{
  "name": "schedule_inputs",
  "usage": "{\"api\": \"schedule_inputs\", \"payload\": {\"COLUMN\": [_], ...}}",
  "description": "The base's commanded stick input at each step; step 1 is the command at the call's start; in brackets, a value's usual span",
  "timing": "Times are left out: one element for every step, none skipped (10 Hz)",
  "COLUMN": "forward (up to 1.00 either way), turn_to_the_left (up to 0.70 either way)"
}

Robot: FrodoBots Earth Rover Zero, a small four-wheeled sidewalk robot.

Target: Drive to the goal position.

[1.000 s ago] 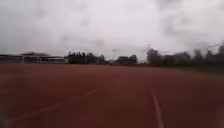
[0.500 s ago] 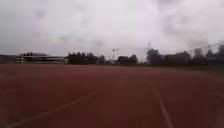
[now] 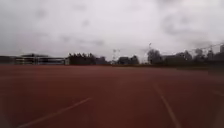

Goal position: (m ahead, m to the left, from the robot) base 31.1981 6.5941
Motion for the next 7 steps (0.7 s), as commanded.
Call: {"api": "schedule_inputs", "payload": {"forward": [0.50, 0.50, 0.50, 0.50, 0.50, 0.50, 0.50], "turn_to_the_left": [0.00, 0.00, 0.00, 0.00, 0.00, 0.00, -0.04]}}
